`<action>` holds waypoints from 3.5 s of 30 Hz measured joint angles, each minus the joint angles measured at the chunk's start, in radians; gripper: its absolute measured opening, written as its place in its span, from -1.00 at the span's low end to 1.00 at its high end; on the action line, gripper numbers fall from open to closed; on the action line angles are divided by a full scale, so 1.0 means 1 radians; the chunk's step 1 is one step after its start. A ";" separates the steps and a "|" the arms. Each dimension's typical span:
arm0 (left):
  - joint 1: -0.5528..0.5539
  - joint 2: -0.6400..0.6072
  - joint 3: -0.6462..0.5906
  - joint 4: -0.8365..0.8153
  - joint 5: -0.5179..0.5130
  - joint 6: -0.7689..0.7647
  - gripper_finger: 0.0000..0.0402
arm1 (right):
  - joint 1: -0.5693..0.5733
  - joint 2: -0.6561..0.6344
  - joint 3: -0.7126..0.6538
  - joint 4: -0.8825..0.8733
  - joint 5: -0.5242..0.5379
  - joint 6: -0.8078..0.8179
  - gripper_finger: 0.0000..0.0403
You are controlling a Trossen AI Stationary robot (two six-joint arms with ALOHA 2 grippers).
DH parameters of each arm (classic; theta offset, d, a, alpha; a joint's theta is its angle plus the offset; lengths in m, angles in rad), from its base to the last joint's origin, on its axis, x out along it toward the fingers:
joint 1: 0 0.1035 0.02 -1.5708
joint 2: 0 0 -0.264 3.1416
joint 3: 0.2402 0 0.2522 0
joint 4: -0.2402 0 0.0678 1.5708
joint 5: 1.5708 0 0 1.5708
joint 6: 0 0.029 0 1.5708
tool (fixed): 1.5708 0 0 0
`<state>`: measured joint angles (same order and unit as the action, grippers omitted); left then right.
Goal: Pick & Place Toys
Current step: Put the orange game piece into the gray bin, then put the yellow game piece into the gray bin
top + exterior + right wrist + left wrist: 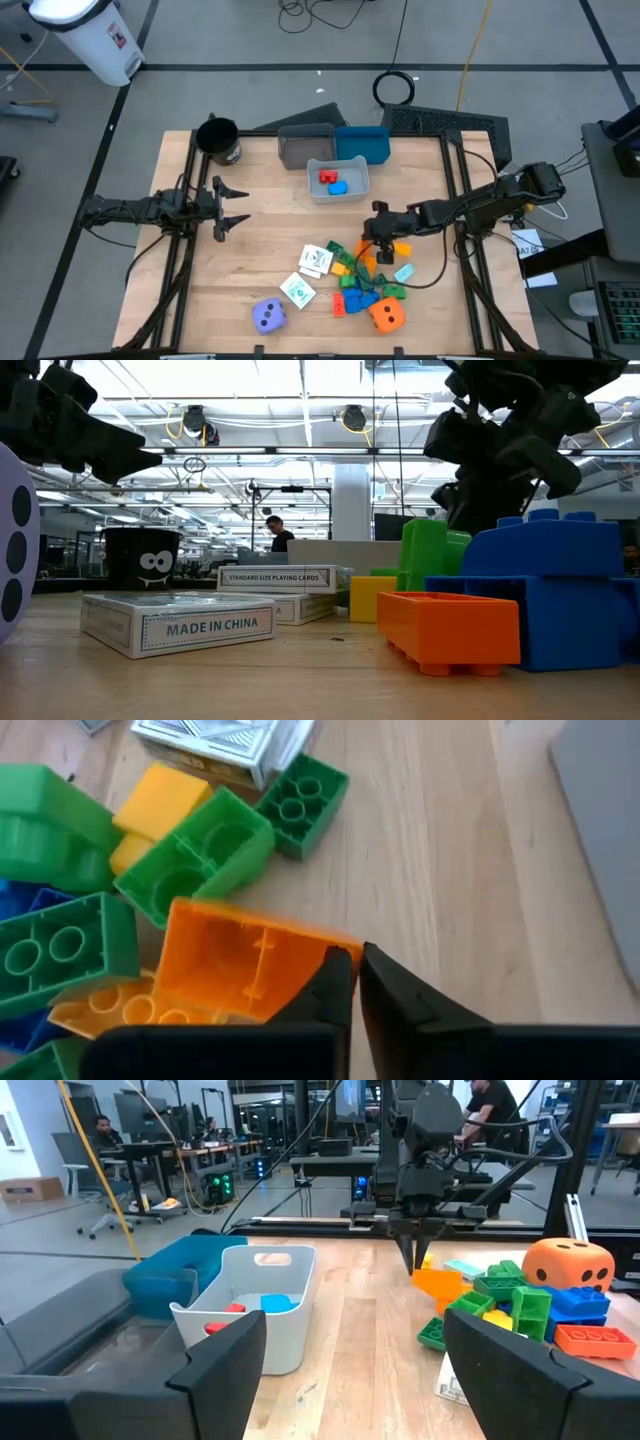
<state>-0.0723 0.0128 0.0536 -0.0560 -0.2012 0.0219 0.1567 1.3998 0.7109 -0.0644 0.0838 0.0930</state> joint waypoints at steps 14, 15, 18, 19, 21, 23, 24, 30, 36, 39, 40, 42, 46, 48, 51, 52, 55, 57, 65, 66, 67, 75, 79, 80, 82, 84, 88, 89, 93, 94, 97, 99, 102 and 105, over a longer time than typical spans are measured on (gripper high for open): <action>0.000 0.000 0.000 0.000 0.000 0.000 0.54 | -0.043 0.000 0.000 0.409 0.107 -0.251 -0.99; 0.000 0.000 0.000 0.000 0.000 0.000 0.54 | -0.059 0.000 0.000 0.444 0.110 -0.277 -0.99; 0.000 0.000 0.000 0.000 0.000 0.000 0.54 | -0.120 0.000 0.000 0.512 0.169 -0.341 -0.99; 0.000 0.000 0.000 0.000 0.000 0.000 0.54 | -0.144 0.000 0.000 0.520 0.204 -0.357 -1.00; 0.000 0.000 0.000 0.000 0.000 0.000 0.54 | -0.196 0.000 0.000 0.519 0.267 -0.384 -1.00; 0.000 0.000 0.000 0.000 0.000 0.000 0.55 | -0.251 0.000 0.000 0.498 0.288 -0.391 -1.00; 0.000 0.000 0.000 0.000 0.000 0.000 0.54 | -0.279 0.000 0.000 0.484 0.282 -0.383 -1.00; 0.000 0.000 0.000 0.000 0.000 0.000 0.54 | -0.386 0.001 0.000 0.393 0.241 -0.295 -0.96; 0.000 0.000 0.000 0.000 0.001 0.000 0.55 | -0.404 0.002 0.000 0.379 0.171 -0.292 -0.61; 0.000 0.000 0.000 0.000 0.001 0.000 0.55 | -0.397 0.002 0.000 0.385 0.177 -0.278 -0.37; 0.000 0.000 0.000 0.000 0.001 0.000 0.54 | -0.392 0.001 0.000 0.381 0.178 -0.267 -0.29; 0.000 0.000 0.000 0.000 0.001 0.000 0.55 | -0.373 -0.026 -0.001 0.345 0.176 -0.243 -0.15; 0.000 0.000 0.000 0.000 0.001 0.000 0.54 | -0.300 -0.112 0.001 0.245 0.173 -0.183 0.10; 0.000 0.000 0.000 0.000 0.001 0.000 0.54 | -0.252 -0.164 0.000 0.173 0.173 -0.136 0.23; 0.000 0.000 0.000 0.000 0.001 0.000 0.54 | -0.167 -0.251 0.000 0.045 0.173 -0.074 0.42; 0.000 0.000 0.000 0.000 0.001 0.000 0.54 | -0.136 -0.274 0.000 0.003 0.173 -0.045 0.48; 0.000 0.000 0.000 0.000 0.001 0.000 0.54 | -0.044 -0.321 0.000 -0.124 0.173 0.066 0.64; 0.000 0.000 0.000 0.000 0.001 0.000 0.54 | 0.014 -0.329 0.000 -0.199 0.172 0.145 0.72; 0.000 0.000 0.000 0.000 0.001 0.000 0.54 | 0.192 -0.292 -0.001 -0.522 0.068 0.428 0.73; 0.000 0.000 0.000 0.000 0.001 0.000 0.54 | 0.209 -0.283 0.000 -0.529 0.069 0.442 0.72; 0.000 0.000 0.000 0.000 0.001 0.000 0.55 | 0.224 -0.275 0.000 -0.543 0.072 0.448 0.70; 0.000 0.000 0.000 0.000 0.001 0.000 0.54 | 0.224 -0.194 -0.073 -0.493 0.011 0.479 0.62; 0.000 0.000 0.000 0.000 0.001 0.000 0.54 | 0.194 -0.175 -0.136 -0.427 -0.036 0.484 0.59; 0.000 0.000 0.000 0.000 0.001 0.000 0.55 | 0.186 -0.175 -0.147 -0.417 -0.036 0.472 0.58; 0.000 0.000 0.000 0.000 0.001 0.000 0.54 | 0.169 -0.176 -0.156 -0.407 -0.036 0.451 0.54; 0.000 0.000 0.000 0.000 0.001 0.000 0.54 | 0.157 -0.176 -0.157 -0.401 -0.036 0.436 0.49; 0.000 0.000 0.000 0.000 0.001 0.000 0.54 | 0.150 -0.176 -0.157 -0.403 -0.036 0.421 0.30; 0.000 0.000 0.000 0.000 0.001 0.000 0.54 | 0.150 -0.176 -0.157 -0.403 -0.036 0.418 0.24; 0.000 0.000 0.000 0.000 0.001 0.000 0.55 | 0.151 -0.176 -0.157 -0.403 -0.037 0.416 -0.06; 0.000 0.000 0.000 0.000 0.001 0.000 0.54 | 0.150 -0.176 -0.157 -0.403 -0.036 0.411 -0.14; 0.000 0.000 0.000 0.000 0.000 0.000 0.54 | 0.149 -0.178 -0.157 -0.396 -0.036 0.381 -0.35; 0.000 0.000 0.000 0.000 0.000 0.000 0.55 | 0.149 -0.183 -0.152 -0.394 -0.037 0.365 -0.38; 0.000 0.000 0.000 0.000 0.001 0.000 0.55 | 0.133 -0.201 -0.123 -0.389 -0.037 0.342 -0.38; 0.000 0.000 0.000 0.000 0.000 0.000 0.55 | 0.111 -0.224 -0.089 -0.358 -0.035 0.296 -0.38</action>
<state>-0.0724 0.0132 0.0540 -0.0555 -0.2008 0.0219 0.2674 1.1755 0.6216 -0.4221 0.0484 0.3889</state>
